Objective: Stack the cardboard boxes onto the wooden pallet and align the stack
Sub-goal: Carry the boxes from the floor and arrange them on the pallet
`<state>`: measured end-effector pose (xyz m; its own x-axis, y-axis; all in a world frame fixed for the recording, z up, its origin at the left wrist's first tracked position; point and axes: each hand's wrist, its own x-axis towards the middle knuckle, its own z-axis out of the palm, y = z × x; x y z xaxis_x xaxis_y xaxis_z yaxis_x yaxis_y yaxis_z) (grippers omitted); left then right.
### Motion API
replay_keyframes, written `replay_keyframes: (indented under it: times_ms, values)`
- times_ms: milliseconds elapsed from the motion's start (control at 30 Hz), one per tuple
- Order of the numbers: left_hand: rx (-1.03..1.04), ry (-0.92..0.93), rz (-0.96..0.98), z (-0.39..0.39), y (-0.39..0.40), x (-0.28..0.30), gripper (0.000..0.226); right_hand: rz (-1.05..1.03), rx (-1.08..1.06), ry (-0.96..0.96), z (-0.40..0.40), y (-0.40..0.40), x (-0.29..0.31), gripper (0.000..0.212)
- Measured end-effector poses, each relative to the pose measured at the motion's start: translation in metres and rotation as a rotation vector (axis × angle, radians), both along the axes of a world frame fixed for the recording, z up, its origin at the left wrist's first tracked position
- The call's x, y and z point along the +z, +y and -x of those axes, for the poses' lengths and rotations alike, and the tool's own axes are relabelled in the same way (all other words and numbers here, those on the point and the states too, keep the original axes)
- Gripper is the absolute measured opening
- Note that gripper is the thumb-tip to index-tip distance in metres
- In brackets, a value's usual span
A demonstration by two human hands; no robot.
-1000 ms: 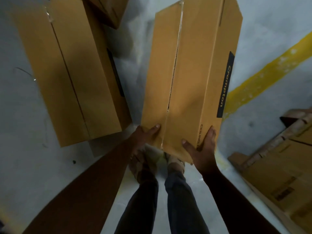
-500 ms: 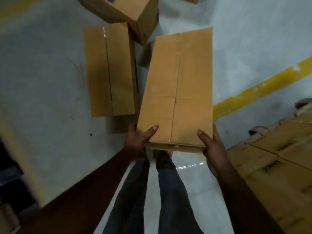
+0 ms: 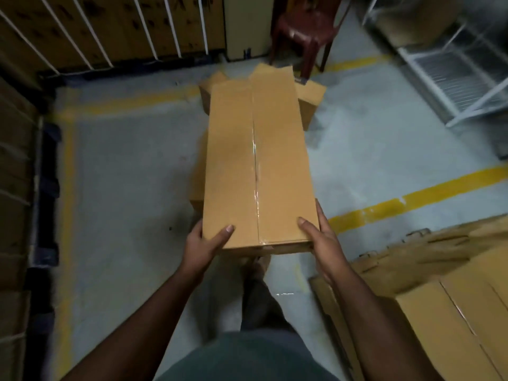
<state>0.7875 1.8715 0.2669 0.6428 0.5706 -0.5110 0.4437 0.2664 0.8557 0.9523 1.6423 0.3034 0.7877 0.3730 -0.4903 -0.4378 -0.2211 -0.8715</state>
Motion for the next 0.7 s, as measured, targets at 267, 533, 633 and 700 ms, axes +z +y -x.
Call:
replay_keyframes:
  times_ms: [267,533,633,700]
  values:
    - [-0.02,-0.122,0.086,0.119,-0.089,0.067,0.111,-0.012,0.068,-0.314,0.146,-0.113,0.125,0.07]
    - [-0.06,-0.32,-0.038,0.197,-0.248,0.096,0.081,-0.038,0.105,-0.443,0.227,-0.264,0.151,0.068]
    - [-0.06,-0.345,-0.093,0.229,-0.335,0.105,0.058,-0.039,0.14,-0.406,0.246,-0.343,0.15,0.065]
    - [-0.016,-0.339,-0.112,0.253,-0.395,0.11,0.053,-0.048,0.154,-0.408,0.26,-0.395,0.154,0.064]
